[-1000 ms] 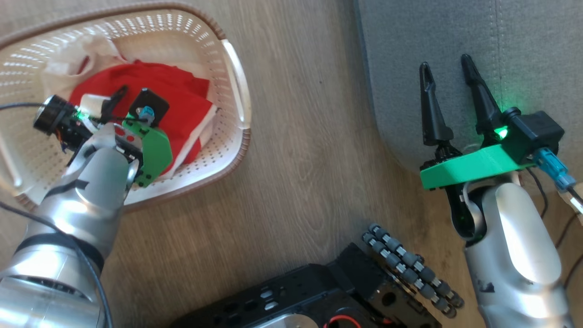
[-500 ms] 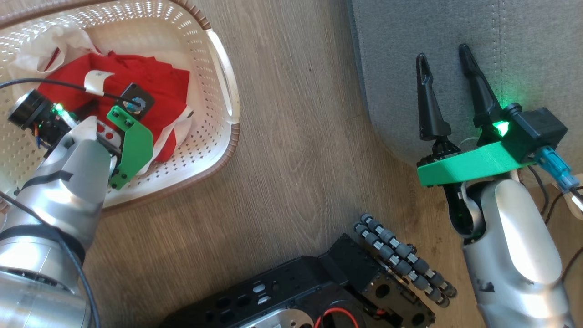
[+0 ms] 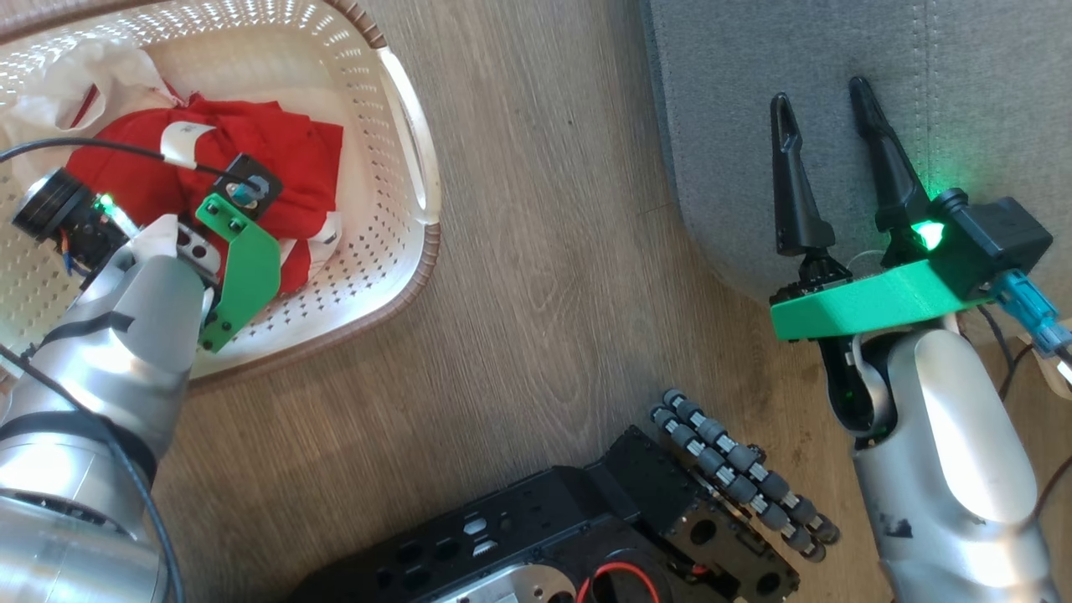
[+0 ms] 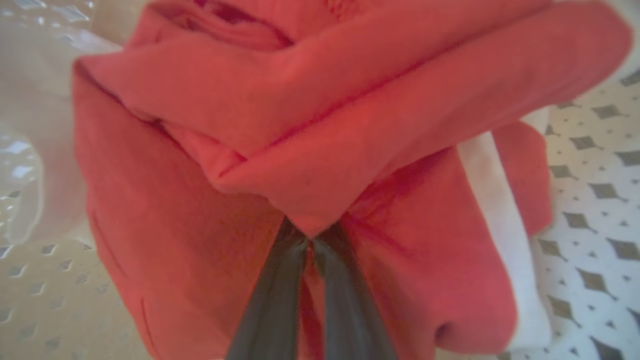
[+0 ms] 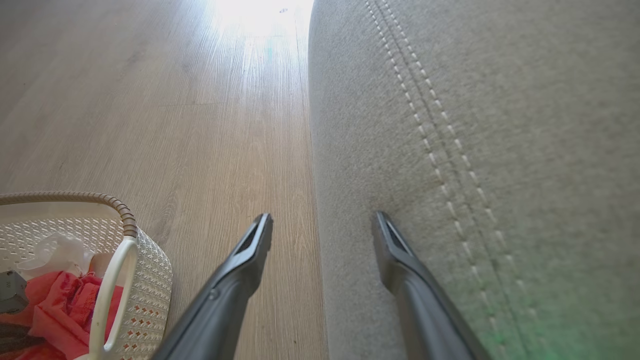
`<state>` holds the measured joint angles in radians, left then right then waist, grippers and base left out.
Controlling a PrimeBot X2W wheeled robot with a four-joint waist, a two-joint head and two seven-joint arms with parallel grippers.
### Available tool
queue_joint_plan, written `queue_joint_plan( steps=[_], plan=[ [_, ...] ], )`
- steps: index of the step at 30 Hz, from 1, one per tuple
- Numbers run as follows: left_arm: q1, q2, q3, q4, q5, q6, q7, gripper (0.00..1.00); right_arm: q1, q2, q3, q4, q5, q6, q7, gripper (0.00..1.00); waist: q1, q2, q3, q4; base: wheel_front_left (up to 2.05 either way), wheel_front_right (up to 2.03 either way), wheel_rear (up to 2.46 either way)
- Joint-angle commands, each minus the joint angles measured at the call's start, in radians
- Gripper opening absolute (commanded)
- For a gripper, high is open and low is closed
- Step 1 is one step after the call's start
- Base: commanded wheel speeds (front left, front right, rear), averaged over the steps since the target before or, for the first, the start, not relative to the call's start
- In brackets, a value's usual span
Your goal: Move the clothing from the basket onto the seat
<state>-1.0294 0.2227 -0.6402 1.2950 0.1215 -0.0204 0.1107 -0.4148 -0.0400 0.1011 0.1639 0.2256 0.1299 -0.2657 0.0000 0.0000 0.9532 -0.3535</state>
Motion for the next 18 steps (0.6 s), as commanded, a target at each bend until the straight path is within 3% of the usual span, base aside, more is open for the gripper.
queue_joint_plan(
  steps=[1, 18],
  plan=[
    [0.009, 0.022, 0.017, -0.004, -0.006, 0.003, -0.010, 0.00, 0.071, -0.010, 0.016, 0.026, 0.022, 0.001, 0.004, 1.00, 0.0000, 0.0000, 0.000, 0.002, 0.00, 0.00, 0.00],
    [0.049, 0.026, 0.056, -0.004, -0.092, 0.056, -0.138, 0.00, -0.011, -0.010, 0.065, 0.033, -0.005, 0.001, 0.004, 1.00, 0.0000, 0.0000, -0.077, 0.019, 0.00, 0.00, 0.00]
  ],
)
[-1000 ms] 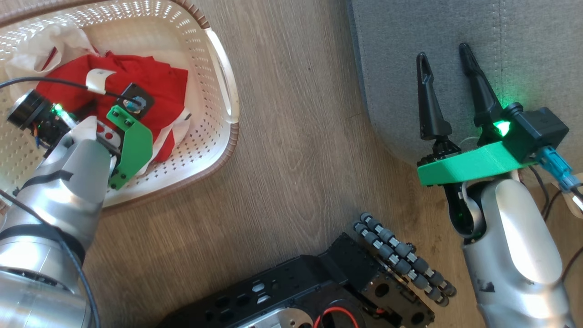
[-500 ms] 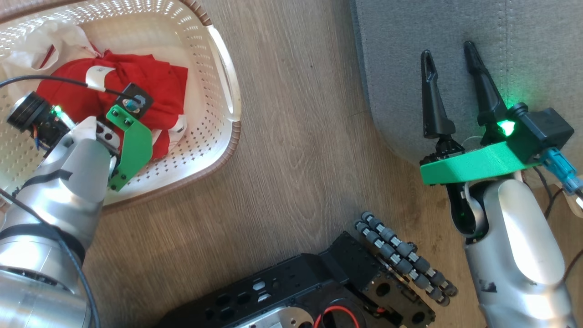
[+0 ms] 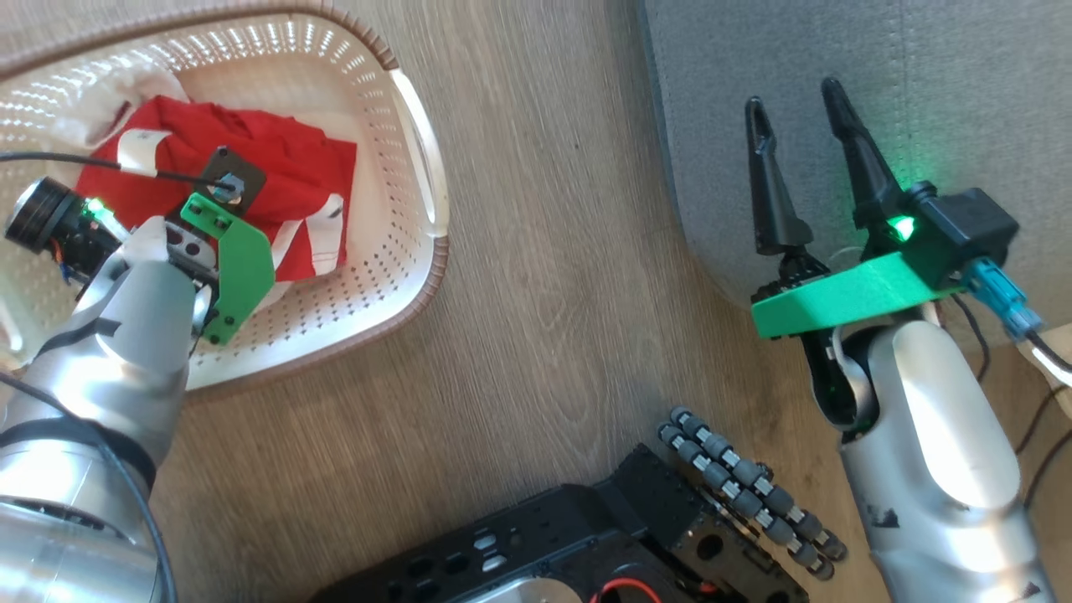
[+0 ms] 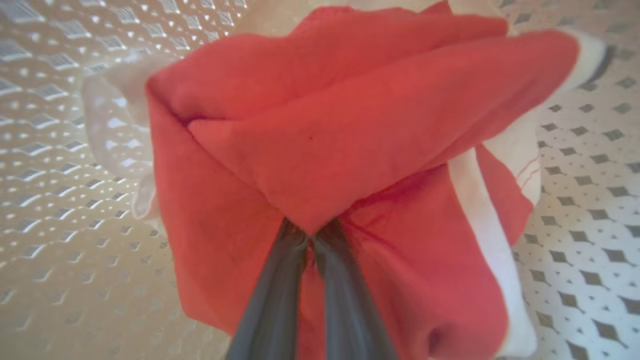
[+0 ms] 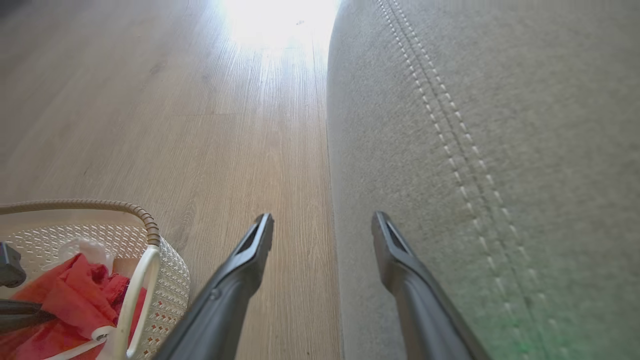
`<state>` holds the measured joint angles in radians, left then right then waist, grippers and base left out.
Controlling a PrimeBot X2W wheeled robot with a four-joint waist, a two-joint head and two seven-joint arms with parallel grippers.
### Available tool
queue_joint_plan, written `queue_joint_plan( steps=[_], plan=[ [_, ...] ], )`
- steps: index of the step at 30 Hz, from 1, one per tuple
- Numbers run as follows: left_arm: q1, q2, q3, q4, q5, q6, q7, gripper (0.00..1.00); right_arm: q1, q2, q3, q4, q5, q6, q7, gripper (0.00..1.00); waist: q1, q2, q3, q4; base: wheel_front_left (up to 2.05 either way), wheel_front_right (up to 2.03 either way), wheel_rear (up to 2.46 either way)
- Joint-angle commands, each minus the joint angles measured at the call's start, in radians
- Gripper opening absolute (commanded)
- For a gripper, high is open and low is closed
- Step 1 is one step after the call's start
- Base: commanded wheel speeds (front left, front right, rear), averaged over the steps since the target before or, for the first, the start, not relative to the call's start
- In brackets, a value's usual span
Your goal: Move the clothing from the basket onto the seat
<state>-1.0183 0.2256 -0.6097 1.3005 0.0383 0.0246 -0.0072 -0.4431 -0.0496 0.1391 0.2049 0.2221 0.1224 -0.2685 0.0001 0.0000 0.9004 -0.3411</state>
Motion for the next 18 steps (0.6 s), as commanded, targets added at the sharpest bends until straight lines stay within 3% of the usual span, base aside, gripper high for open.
queue_joint_plan(
  steps=[1, 10, 18],
  plan=[
    [0.042, 0.018, 0.030, -0.010, -0.016, 0.015, -0.035, 0.00, 0.013, -0.001, 0.023, -0.007, -0.008, 0.008, 0.007, 1.00, -0.0001, 0.0000, -0.041, 0.015, 0.00, 0.00, 0.00],
    [0.114, -0.032, 0.056, -0.010, -0.074, 0.041, -0.171, 0.00, 0.036, -0.001, 0.003, 0.026, -0.059, 0.008, 0.007, 1.00, -0.0001, 0.0000, -0.218, 0.082, 0.00, 0.00, 0.00],
    [0.165, -0.058, 0.068, -0.036, -0.102, 0.091, -0.248, 0.00, 0.056, -0.001, -0.002, 0.053, -0.088, 0.008, 0.007, 1.00, -0.0001, 0.0000, -0.348, 0.128, 0.00, 0.00, 0.00]
  ],
)
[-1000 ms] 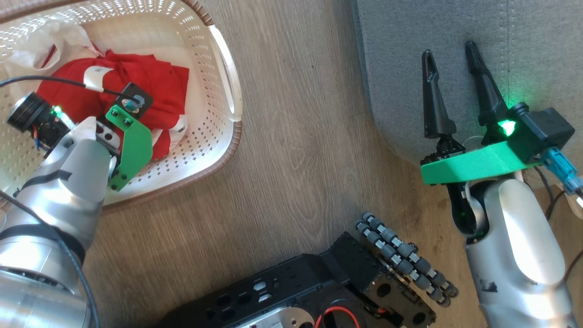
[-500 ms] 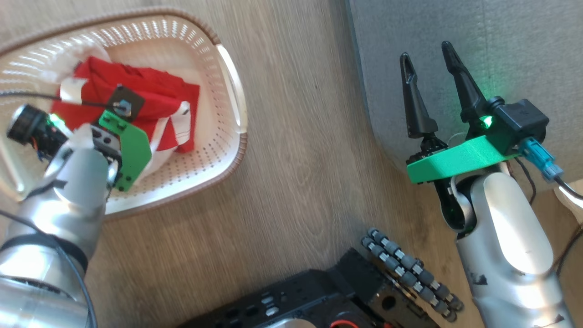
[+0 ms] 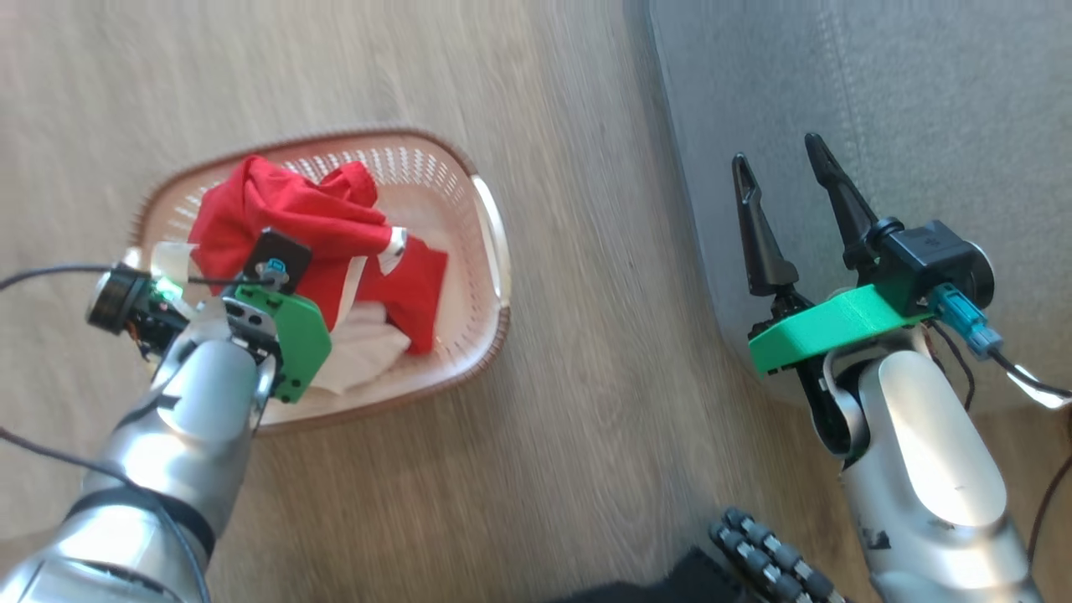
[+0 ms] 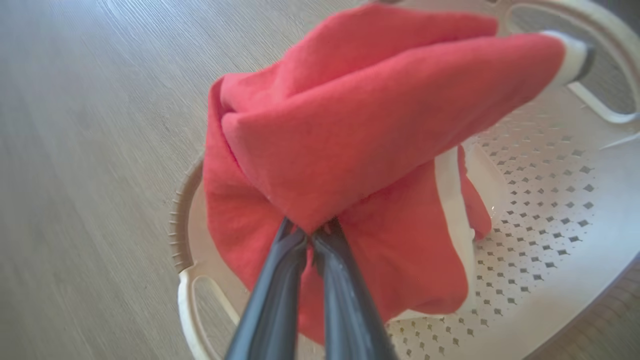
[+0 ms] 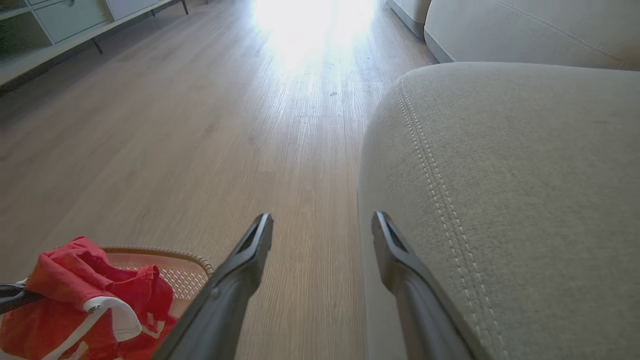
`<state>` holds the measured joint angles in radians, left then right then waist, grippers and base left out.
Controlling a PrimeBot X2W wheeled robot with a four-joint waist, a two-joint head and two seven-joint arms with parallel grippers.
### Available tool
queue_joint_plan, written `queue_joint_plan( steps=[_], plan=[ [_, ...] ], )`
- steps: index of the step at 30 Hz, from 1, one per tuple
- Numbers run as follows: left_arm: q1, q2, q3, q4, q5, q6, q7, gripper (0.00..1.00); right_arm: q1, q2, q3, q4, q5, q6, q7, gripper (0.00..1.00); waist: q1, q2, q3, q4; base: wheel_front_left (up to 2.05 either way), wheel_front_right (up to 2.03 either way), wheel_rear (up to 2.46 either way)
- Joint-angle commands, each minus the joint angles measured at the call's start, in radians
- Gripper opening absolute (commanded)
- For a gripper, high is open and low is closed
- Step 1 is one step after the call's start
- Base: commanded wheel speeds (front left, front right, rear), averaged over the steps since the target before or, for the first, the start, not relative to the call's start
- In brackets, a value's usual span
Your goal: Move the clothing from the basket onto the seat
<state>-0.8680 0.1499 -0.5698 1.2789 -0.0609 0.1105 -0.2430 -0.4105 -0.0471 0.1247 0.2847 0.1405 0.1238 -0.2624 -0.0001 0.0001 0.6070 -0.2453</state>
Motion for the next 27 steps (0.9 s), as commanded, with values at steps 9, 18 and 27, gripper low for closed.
queue_joint_plan(
  steps=[9, 18, 27],
  plan=[
    [0.146, 0.039, 0.057, -0.369, -0.022, 0.071, -0.018, 0.00, 0.062, -0.003, 0.008, -0.001, -0.021, 0.007, 0.001, 1.00, 0.0001, -0.0001, -0.187, 0.068, 0.00, 0.00, 0.00],
    [0.308, 0.064, 0.127, -0.797, -0.013, 0.114, -0.019, 0.00, 0.103, -0.003, 0.005, 0.008, -0.043, 0.007, 0.001, 1.00, 0.0001, -0.0001, -0.300, 0.104, 0.00, 0.00, 0.00],
    [0.426, 0.047, 0.230, -1.159, -0.010, 0.103, -0.019, 0.00, 0.148, -0.003, 0.000, 0.021, -0.045, 0.007, 0.001, 1.00, 0.0001, -0.0001, -0.393, 0.130, 0.00, 0.00, 0.00]
  ],
)
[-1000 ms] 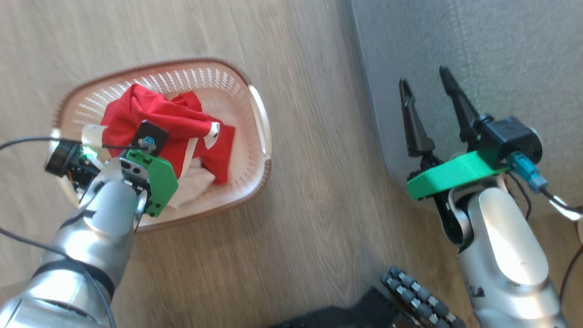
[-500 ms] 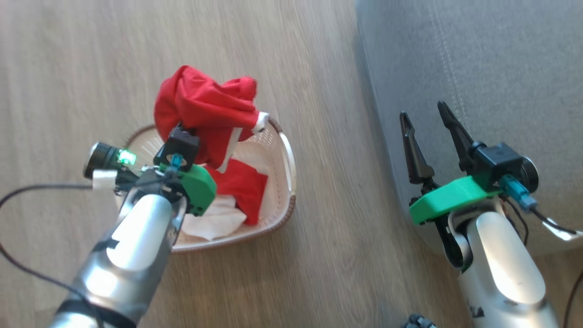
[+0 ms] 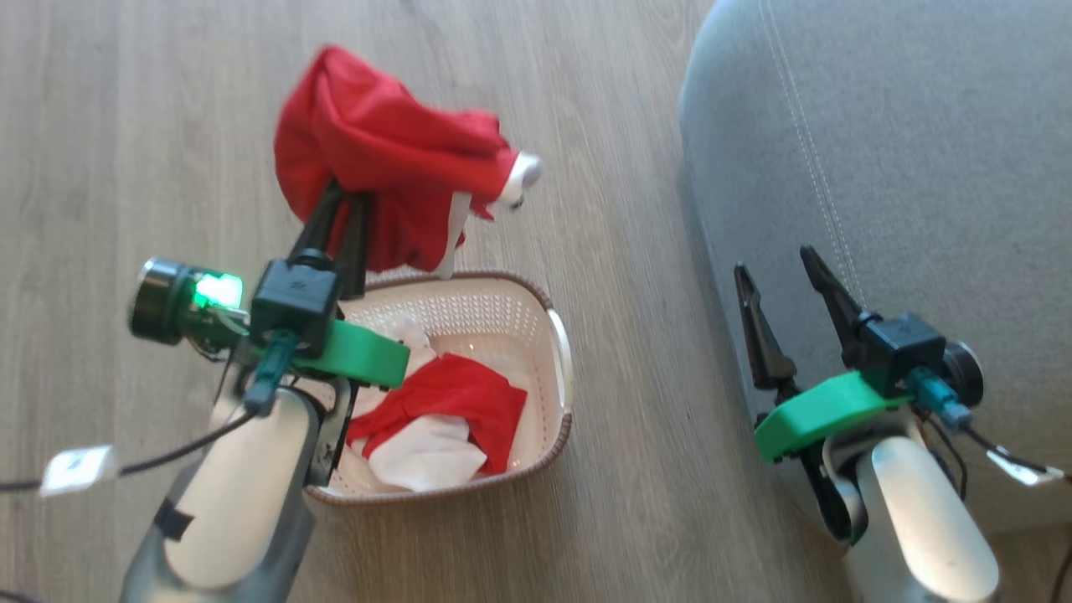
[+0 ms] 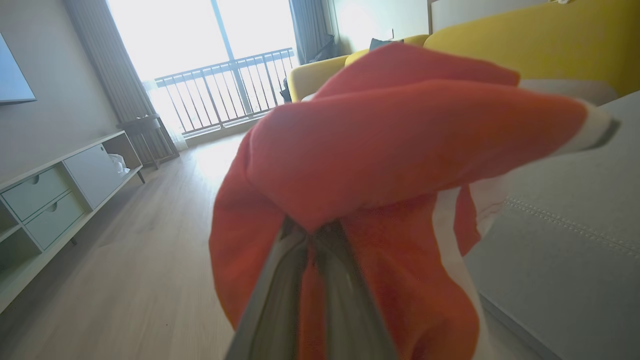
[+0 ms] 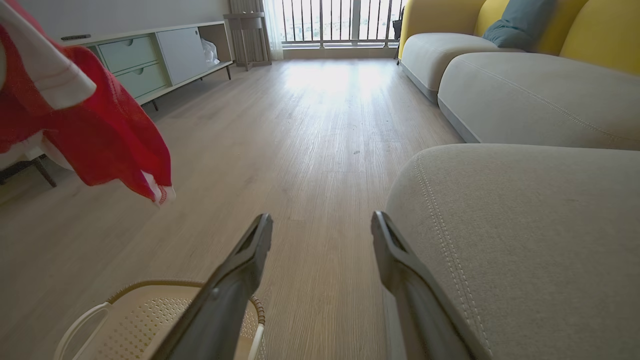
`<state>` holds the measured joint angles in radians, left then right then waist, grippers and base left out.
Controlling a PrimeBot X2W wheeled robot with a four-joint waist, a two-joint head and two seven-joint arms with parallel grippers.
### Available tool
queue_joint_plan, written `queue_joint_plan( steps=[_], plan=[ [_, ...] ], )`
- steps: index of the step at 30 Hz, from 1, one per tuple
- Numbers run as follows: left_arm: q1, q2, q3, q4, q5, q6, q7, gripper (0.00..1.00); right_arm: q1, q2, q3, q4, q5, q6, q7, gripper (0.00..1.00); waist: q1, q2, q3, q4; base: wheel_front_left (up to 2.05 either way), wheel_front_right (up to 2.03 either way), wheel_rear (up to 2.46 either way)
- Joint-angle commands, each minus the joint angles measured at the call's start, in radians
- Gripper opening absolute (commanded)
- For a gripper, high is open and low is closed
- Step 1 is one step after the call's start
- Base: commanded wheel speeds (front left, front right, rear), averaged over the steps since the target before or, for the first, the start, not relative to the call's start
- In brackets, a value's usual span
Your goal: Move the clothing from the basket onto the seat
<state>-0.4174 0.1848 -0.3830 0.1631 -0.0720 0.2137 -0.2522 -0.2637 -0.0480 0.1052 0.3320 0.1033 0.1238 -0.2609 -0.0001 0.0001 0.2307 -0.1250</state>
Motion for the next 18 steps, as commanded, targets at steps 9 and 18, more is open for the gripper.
queue_joint_plan(
  steps=[9, 18],
  plan=[
    [0.002, -0.036, 0.103, -0.341, 0.033, -0.034, -0.009, 0.00, 0.066, -0.002, 0.003, -0.032, -0.020, 0.007, -0.001, 1.00, 0.0001, -0.0001, -0.101, 0.044, 0.00, 0.00, 0.00],
    [0.021, -0.063, 0.071, -0.435, 0.038, -0.096, -0.009, 0.00, 0.106, -0.002, 0.014, -0.056, -0.015, 0.007, -0.001, 1.00, 0.0001, -0.0001, -0.137, 0.056, 0.00, 0.00, 0.00]
  ],
)
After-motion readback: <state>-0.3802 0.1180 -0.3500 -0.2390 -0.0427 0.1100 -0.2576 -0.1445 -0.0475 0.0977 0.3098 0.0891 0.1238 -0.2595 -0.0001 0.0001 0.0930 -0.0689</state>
